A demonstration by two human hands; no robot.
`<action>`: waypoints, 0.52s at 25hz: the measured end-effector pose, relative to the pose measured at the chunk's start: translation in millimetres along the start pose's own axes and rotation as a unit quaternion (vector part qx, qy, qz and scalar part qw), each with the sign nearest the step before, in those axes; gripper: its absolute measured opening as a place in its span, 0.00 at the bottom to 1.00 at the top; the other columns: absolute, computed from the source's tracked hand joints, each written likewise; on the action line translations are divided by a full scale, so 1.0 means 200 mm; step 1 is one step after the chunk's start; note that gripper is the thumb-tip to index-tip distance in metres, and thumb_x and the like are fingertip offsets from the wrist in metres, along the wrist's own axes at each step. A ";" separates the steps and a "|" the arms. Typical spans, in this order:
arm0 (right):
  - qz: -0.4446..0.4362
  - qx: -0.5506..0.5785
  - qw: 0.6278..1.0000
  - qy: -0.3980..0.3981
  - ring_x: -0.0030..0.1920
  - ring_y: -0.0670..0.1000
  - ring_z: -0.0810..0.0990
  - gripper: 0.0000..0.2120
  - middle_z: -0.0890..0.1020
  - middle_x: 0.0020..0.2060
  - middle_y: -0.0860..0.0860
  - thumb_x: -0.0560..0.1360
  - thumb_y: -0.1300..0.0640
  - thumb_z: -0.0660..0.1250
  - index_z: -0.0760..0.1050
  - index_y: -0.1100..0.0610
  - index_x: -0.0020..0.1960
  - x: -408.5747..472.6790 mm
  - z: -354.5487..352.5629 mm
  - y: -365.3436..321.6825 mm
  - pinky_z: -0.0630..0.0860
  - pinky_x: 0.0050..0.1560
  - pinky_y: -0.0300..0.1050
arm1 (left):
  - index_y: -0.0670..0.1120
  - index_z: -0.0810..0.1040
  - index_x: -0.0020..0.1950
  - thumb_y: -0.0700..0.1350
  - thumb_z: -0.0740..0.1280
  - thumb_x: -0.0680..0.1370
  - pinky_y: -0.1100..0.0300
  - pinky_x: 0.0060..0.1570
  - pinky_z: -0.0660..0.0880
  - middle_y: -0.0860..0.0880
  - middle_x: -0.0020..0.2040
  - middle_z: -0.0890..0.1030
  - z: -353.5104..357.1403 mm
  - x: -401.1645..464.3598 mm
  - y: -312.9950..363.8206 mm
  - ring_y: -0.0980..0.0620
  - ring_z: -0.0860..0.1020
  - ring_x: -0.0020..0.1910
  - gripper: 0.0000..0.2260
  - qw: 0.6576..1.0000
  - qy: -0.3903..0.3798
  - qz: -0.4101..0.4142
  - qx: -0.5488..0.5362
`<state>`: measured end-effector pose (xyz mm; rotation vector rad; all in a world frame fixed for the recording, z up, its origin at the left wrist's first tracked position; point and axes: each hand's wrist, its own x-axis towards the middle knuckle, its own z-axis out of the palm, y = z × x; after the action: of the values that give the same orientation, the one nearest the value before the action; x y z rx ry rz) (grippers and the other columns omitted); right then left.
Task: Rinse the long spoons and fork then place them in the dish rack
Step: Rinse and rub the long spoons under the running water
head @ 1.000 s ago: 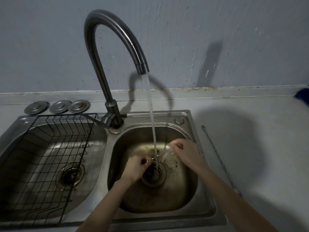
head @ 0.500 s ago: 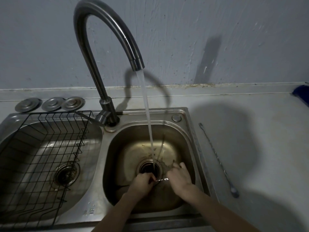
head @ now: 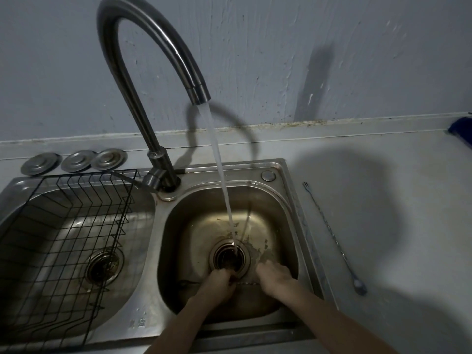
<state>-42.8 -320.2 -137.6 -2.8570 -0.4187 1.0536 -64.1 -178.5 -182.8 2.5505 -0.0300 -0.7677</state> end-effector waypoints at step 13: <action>0.099 0.241 0.906 0.333 0.55 0.58 0.78 0.11 0.79 0.55 0.59 0.75 0.60 0.61 0.76 0.60 0.55 -0.24 -0.35 0.53 0.73 0.56 0.48 | 0.45 0.79 0.55 0.46 0.60 0.77 0.63 0.43 0.68 0.44 0.53 0.83 -0.27 0.07 0.75 0.47 0.79 0.52 0.12 0.969 0.147 0.183 -0.076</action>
<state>-9.2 -432.8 -70.8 -2.5959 0.1698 0.1003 -6.6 -289.8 -83.3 2.3876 -0.3224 -0.2376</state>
